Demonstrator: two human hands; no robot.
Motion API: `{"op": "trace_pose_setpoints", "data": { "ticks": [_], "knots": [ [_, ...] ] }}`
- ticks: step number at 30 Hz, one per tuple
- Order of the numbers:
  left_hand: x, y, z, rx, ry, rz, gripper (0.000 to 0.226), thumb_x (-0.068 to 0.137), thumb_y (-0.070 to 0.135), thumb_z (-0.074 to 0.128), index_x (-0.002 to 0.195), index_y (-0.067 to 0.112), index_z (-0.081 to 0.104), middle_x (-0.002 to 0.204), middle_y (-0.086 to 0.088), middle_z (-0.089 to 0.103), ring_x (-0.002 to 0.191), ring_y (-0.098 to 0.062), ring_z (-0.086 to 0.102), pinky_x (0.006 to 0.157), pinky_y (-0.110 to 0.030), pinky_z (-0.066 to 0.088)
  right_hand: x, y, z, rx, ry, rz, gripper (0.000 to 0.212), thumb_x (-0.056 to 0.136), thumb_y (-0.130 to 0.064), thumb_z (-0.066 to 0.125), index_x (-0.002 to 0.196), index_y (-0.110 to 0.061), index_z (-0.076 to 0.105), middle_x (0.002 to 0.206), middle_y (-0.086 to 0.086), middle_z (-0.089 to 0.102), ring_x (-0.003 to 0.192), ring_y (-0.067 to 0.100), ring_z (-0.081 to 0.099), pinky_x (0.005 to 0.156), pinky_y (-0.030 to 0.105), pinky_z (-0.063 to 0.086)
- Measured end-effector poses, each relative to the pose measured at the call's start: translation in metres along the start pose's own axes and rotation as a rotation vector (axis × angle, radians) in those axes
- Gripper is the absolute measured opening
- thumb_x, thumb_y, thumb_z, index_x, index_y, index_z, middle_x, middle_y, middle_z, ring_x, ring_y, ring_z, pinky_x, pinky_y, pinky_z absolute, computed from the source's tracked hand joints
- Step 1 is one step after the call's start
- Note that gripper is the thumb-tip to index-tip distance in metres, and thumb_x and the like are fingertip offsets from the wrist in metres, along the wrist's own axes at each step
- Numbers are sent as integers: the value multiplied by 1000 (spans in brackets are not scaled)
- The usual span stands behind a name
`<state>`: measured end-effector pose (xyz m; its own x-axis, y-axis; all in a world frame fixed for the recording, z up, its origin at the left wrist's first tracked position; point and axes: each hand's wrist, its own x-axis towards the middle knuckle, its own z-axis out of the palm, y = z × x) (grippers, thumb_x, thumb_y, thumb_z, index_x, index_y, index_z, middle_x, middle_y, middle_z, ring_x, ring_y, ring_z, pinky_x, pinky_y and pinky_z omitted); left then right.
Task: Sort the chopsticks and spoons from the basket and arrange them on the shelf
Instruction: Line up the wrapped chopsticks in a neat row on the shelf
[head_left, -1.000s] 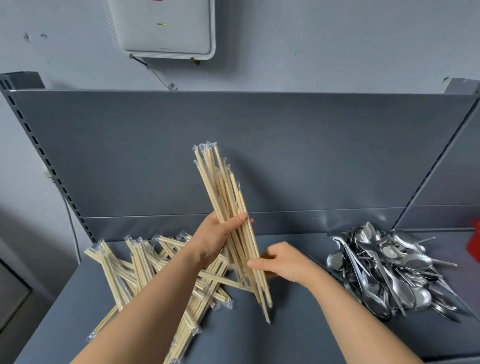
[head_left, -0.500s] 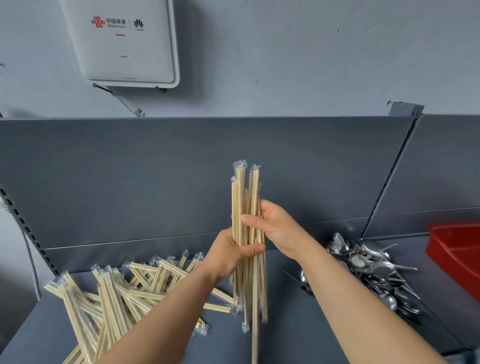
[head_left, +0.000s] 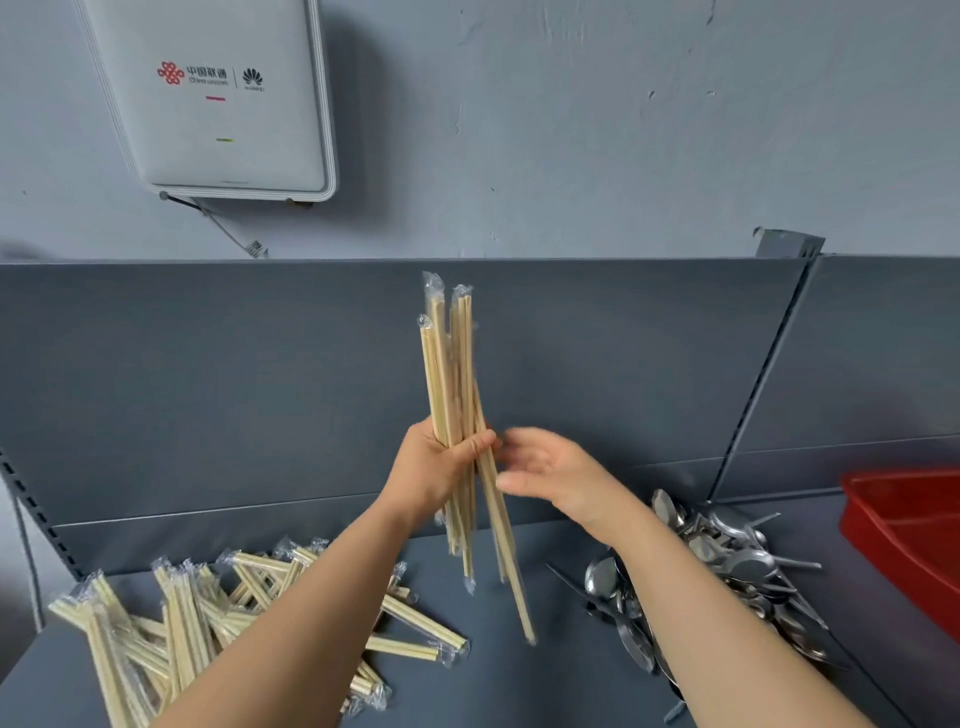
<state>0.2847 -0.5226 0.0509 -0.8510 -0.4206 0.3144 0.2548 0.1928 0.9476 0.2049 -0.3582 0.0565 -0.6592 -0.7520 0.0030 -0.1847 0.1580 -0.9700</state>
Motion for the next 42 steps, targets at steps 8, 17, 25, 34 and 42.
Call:
{"op": "trace_pose_setpoints", "data": {
  "ticks": [8,17,25,34,42],
  "knots": [
    [-3,-13,0,-81,-24,-139,18,71,35,79,83,21,76,87,-6,76,86,-20,72,73,-25,56,0,45,19,-264,22,138,8,78,-16,76,82,-11,72,54,-3,66,48,3,59,47,17,45],
    [-17,-36,2,-54,-60,-221,32,70,30,78,94,10,72,90,-8,75,87,-21,70,73,-28,55,5,47,19,-145,135,172,22,79,-9,74,101,-9,71,86,6,73,77,16,70,78,32,59],
    [-27,-53,14,1,-87,-243,18,74,13,81,87,8,69,76,1,70,73,-10,65,68,-19,53,16,-24,6,192,66,-203,33,93,-15,63,126,-16,60,116,-2,70,107,9,65,88,21,50],
    [-51,-81,29,72,-79,-290,23,75,13,81,92,7,67,86,-9,72,80,-17,66,72,-21,54,29,-34,21,124,57,-193,19,96,-31,57,103,-22,73,104,-6,73,99,5,68,85,21,51],
    [-49,-84,26,134,-101,-245,26,76,18,80,91,9,61,76,-7,65,70,-14,59,68,-28,53,37,-11,13,-67,9,-131,30,99,-21,53,127,-27,62,124,-14,64,115,-6,56,96,16,41]
  ]
}}
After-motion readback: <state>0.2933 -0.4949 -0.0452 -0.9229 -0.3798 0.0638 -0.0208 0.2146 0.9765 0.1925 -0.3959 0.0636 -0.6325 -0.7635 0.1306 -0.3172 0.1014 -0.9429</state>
